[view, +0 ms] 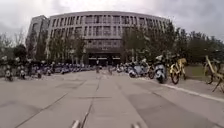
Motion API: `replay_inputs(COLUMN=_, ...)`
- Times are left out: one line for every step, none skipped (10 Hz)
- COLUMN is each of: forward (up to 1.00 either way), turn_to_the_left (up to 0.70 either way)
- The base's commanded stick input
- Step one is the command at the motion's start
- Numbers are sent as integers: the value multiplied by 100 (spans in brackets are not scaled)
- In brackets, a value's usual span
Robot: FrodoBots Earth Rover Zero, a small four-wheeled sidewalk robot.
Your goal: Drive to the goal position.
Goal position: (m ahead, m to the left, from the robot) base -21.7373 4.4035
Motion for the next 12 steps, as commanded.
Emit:
replay_inputs(forward=85, turn_to_the_left=0)
replay_inputs(forward=85, turn_to_the_left=0)
replay_inputs(forward=85, turn_to_the_left=0)
replay_inputs(forward=85, turn_to_the_left=0)
replay_inputs(forward=85, turn_to_the_left=0)
replay_inputs(forward=85, turn_to_the_left=0)
replay_inputs(forward=85, turn_to_the_left=0)
replay_inputs(forward=85, turn_to_the_left=0)
replay_inputs(forward=85, turn_to_the_left=0)
replay_inputs(forward=85, turn_to_the_left=0)
replay_inputs(forward=85, turn_to_the_left=0)
replay_inputs(forward=85, turn_to_the_left=0)
